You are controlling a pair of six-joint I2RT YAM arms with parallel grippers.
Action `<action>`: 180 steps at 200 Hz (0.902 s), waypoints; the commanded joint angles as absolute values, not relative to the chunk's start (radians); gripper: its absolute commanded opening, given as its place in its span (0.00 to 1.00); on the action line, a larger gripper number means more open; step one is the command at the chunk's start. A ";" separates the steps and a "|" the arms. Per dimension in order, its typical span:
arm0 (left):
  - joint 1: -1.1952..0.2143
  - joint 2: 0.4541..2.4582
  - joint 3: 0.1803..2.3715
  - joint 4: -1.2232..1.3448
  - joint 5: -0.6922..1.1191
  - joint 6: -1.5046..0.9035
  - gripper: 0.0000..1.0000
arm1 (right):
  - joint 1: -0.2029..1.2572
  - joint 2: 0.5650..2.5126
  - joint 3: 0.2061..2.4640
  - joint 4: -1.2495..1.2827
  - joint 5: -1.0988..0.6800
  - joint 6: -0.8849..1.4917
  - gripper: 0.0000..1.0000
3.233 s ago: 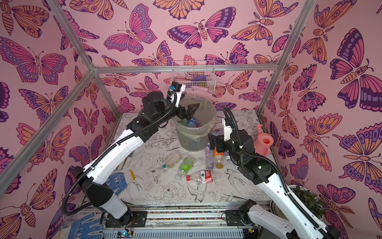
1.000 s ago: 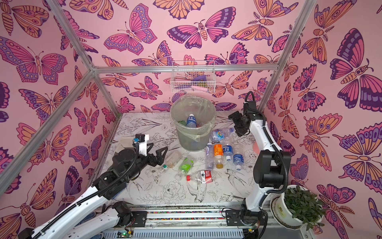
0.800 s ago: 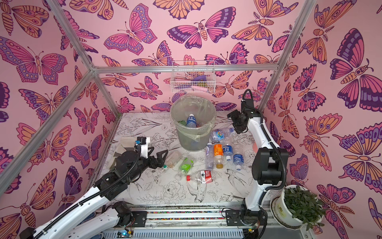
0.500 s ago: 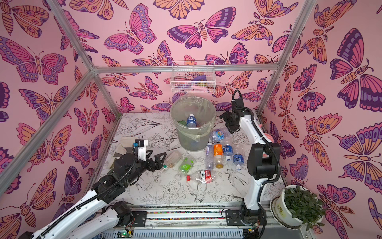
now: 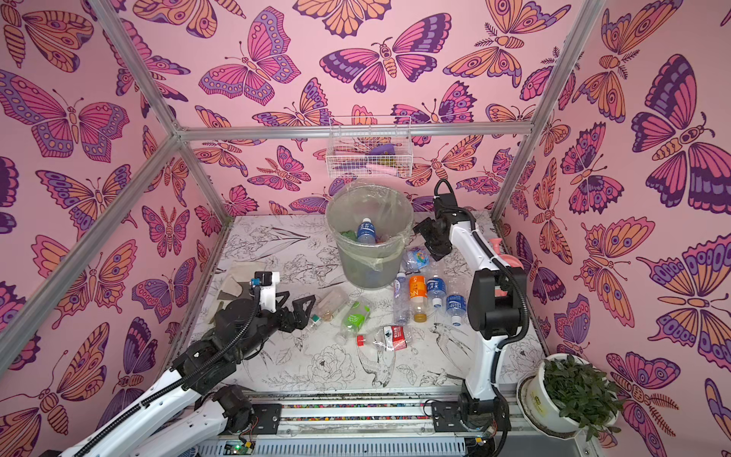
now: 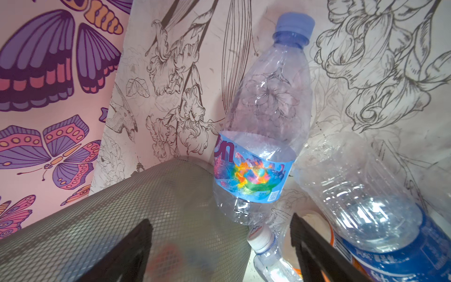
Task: Throw the plastic bottles in the bin
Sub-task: Pick up the plastic bottle from the top-right of the table.
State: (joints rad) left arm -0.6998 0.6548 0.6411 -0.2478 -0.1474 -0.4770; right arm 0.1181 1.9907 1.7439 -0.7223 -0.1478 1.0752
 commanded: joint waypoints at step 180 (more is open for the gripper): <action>-0.704 0.581 0.598 -0.307 -0.176 -0.497 0.96 | 0.153 2.148 1.755 -0.718 -0.134 1.134 0.91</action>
State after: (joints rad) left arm -0.7002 0.5991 0.6197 -0.2729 -0.1581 -0.4847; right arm 0.1471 2.1120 1.7435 -0.7177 -0.1356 1.1046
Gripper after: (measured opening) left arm 0.958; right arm 0.906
